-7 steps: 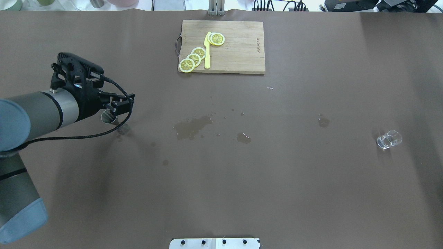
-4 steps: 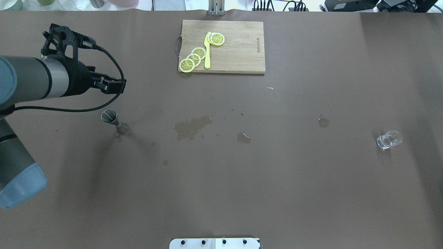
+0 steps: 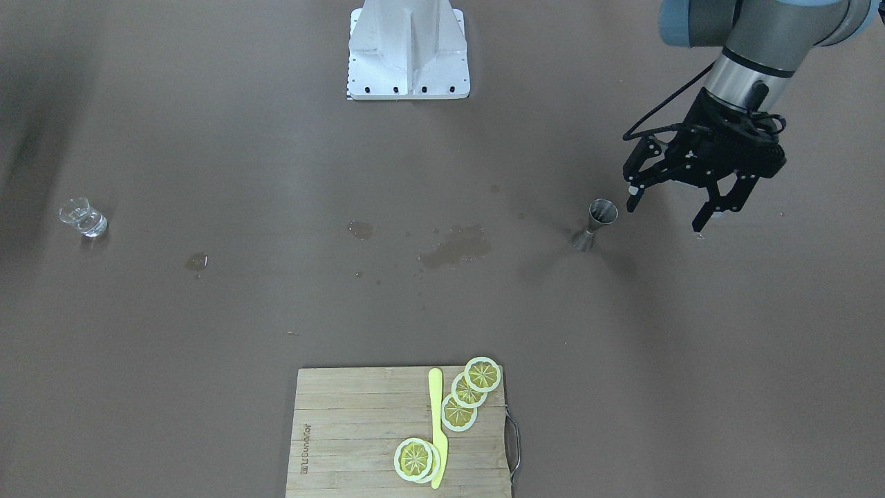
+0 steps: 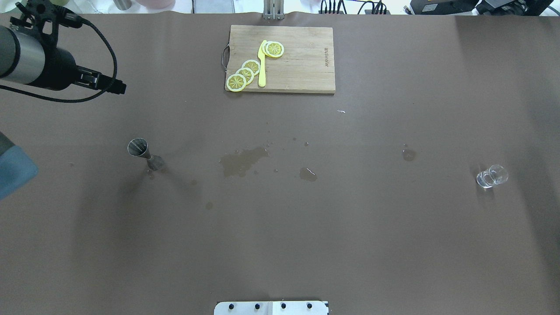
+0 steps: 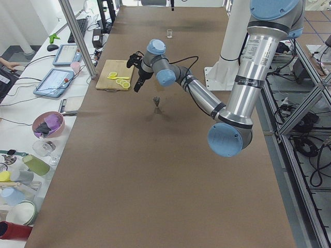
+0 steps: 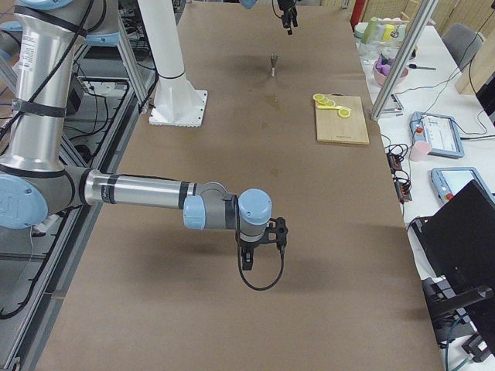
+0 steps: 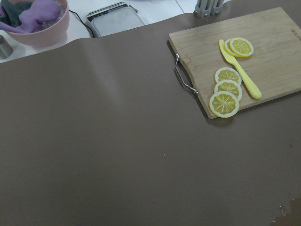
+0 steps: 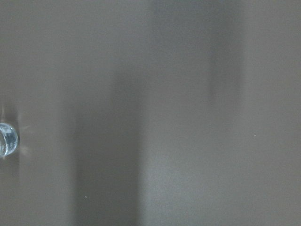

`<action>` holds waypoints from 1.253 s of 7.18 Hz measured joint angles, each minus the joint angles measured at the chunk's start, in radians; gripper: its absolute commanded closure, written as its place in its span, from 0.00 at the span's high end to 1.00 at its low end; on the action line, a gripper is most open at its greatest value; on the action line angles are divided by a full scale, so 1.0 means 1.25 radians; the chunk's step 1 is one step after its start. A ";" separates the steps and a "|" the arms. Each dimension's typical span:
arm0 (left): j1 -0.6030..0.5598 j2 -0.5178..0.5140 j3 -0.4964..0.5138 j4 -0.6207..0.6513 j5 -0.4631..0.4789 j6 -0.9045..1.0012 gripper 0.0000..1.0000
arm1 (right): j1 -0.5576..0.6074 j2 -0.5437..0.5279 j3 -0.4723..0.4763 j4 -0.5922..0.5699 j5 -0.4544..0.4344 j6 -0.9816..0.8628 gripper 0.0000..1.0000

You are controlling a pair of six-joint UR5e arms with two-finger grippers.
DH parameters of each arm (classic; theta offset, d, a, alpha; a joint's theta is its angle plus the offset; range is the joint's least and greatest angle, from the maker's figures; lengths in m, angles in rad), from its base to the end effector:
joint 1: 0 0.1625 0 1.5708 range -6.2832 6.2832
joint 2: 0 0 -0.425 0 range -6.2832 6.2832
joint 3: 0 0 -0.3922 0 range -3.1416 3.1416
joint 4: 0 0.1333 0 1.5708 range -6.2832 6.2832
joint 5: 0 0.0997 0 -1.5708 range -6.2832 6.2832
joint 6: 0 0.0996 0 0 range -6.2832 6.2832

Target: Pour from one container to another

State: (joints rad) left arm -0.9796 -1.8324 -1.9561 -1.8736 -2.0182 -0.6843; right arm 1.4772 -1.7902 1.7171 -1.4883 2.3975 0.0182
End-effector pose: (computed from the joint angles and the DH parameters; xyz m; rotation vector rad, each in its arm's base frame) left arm 0.2338 -0.5102 0.3078 0.5033 0.8863 0.1275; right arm 0.0225 -0.4028 0.6725 -0.0374 -0.8261 -0.0749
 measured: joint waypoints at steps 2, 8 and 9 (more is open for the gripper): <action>-0.076 0.011 0.045 0.033 -0.101 0.025 0.98 | 0.000 0.000 0.000 0.001 0.000 0.000 1.00; -0.327 0.028 0.229 0.226 -0.328 0.401 0.98 | 0.000 0.000 0.000 0.002 -0.006 -0.001 1.00; -0.364 0.033 0.229 0.327 -0.326 0.517 0.98 | 0.000 0.000 0.000 0.001 -0.006 -0.001 1.00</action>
State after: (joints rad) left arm -1.4349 -1.7907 -1.6704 -1.4648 -2.4254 -0.0377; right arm 1.4772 -1.7902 1.7170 -1.4867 2.3905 0.0169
